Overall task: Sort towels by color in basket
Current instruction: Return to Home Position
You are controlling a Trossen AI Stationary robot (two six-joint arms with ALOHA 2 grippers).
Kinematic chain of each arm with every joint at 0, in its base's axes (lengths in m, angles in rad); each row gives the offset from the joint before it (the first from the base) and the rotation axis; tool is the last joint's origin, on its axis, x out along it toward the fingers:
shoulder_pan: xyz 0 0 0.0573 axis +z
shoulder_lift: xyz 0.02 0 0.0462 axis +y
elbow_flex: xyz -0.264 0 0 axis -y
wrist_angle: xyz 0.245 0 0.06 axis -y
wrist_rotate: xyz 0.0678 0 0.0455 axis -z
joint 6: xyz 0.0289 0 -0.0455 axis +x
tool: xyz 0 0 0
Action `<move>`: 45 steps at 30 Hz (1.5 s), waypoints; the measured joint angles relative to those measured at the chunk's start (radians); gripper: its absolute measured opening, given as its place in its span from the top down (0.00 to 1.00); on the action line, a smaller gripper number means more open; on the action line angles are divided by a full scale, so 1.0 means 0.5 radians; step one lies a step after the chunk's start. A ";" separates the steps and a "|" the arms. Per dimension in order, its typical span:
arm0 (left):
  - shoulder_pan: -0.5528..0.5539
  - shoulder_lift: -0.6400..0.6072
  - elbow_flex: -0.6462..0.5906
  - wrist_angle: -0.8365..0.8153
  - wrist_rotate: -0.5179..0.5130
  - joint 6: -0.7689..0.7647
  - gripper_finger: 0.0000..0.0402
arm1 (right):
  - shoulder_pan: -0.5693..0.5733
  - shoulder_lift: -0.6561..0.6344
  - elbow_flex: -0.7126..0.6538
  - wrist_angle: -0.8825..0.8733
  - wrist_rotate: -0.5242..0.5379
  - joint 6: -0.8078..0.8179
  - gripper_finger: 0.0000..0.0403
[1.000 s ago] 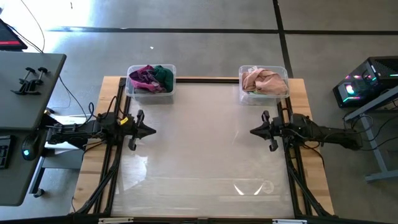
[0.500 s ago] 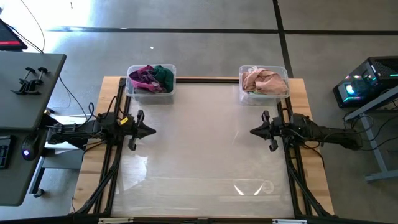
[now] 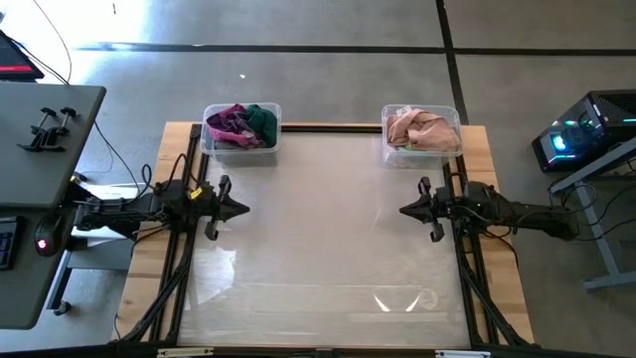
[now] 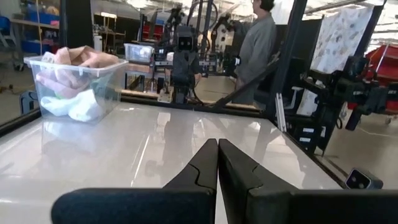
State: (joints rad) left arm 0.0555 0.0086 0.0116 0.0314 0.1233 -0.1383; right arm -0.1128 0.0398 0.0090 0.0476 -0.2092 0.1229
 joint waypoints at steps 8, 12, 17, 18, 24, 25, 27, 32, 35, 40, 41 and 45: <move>-0.177 -0.010 0.002 -0.024 -0.130 0.290 1.00 | 0.000 -0.001 0.000 -0.001 0.000 0.000 1.00; -0.207 -0.005 0.002 -0.023 -0.132 0.400 1.00 | 0.000 0.000 0.000 -0.001 0.000 0.000 1.00; -0.209 -0.005 0.002 -0.024 -0.133 0.389 1.00 | 0.000 0.000 0.000 -0.001 0.000 0.000 1.00; -0.209 -0.005 0.002 -0.024 -0.133 0.389 1.00 | 0.000 0.000 0.000 -0.001 0.000 0.000 1.00; -0.208 -0.005 0.002 -0.024 -0.133 0.388 1.00 | 0.000 0.000 0.000 -0.001 0.000 0.000 1.00; -0.208 -0.005 0.002 -0.024 -0.133 0.389 1.00 | 0.000 0.000 0.000 -0.001 0.000 0.000 1.00; -0.208 -0.005 0.002 -0.024 -0.133 0.389 1.00 | 0.000 0.000 0.000 -0.001 0.000 0.000 1.00; -0.208 -0.005 0.001 -0.024 -0.133 0.389 1.00 | 0.000 0.000 0.000 -0.001 0.000 0.000 1.00; -0.208 -0.005 0.001 -0.024 -0.133 0.389 1.00 | 0.000 0.000 0.000 -0.001 0.000 0.000 1.00; -0.208 -0.005 0.001 -0.024 -0.133 0.389 1.00 | 0.000 0.000 0.000 -0.001 0.000 0.000 1.00; -0.208 -0.005 0.001 -0.024 -0.133 0.389 1.00 | 0.000 0.000 0.000 -0.001 0.000 0.000 1.00; -0.208 -0.005 0.001 -0.024 -0.133 0.388 1.00 | 0.000 0.000 0.000 -0.001 0.000 0.000 1.00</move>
State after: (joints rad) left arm -0.0486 0.0063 0.0120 0.0196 0.0566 0.0560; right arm -0.1127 0.0399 0.0090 0.0472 -0.2092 0.1230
